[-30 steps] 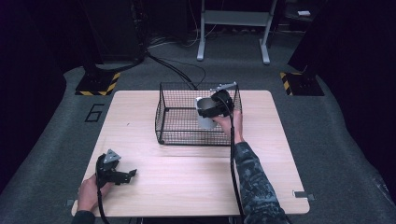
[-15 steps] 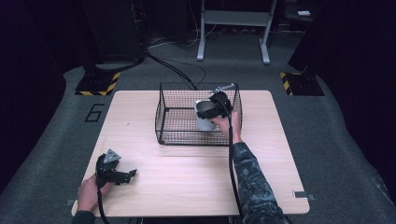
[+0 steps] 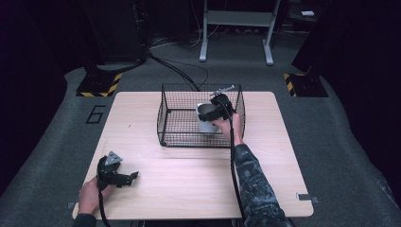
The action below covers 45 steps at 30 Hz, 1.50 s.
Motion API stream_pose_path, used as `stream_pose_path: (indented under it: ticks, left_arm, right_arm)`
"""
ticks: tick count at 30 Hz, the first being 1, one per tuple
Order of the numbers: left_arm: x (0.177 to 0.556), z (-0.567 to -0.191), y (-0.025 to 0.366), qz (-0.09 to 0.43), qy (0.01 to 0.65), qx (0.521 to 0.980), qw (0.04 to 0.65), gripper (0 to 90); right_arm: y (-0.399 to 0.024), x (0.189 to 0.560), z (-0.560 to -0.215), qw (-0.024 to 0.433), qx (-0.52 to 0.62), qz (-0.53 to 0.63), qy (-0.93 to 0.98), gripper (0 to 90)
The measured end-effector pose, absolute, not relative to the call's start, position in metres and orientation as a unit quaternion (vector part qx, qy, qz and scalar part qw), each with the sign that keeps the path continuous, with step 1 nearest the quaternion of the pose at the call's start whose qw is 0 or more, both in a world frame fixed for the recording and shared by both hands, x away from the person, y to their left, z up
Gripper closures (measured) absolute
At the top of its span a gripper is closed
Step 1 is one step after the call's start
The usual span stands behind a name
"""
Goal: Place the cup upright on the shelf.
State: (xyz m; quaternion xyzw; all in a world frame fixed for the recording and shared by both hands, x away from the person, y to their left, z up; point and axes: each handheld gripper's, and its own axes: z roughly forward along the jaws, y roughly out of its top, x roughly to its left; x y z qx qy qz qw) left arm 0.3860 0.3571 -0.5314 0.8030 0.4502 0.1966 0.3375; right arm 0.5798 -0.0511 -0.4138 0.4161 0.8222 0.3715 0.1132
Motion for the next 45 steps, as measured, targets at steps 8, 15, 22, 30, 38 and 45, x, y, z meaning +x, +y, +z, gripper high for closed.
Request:
stream_pose_path:
  ticks: [8,15,22,30,38,45]
  left_arm:
    - [0.386,-0.531,0.357,0.196,0.45,0.803,0.337,0.3]
    - [0.386,-0.531,0.357,0.196,0.45,0.803,0.337,0.3]
    - [0.386,-0.531,0.357,0.193,0.45,0.805,0.335,0.4]
    - [0.386,-0.531,0.357,0.195,0.45,0.804,0.336,0.3]
    - [0.386,-0.531,0.357,0.192,0.453,0.802,0.338,0.4]
    - [0.386,-0.531,0.357,0.192,0.45,0.805,0.335,0.3]
  right_arm:
    - [-0.052,0.586,-0.416,0.107,0.42,0.36,0.826,6.2]
    - [-0.05,0.59,-0.42,0.099,0.423,0.351,0.83,6.2]
    - [-0.048,0.591,-0.421,0.095,0.423,0.341,0.834,6.1]
    - [-0.047,0.591,-0.423,0.09,0.425,0.33,0.838,6.1]
    - [-0.044,0.591,-0.425,0.093,0.419,0.313,0.847,6.0]
    - [-0.045,0.591,-0.425,0.091,0.42,0.307,0.849,5.9]
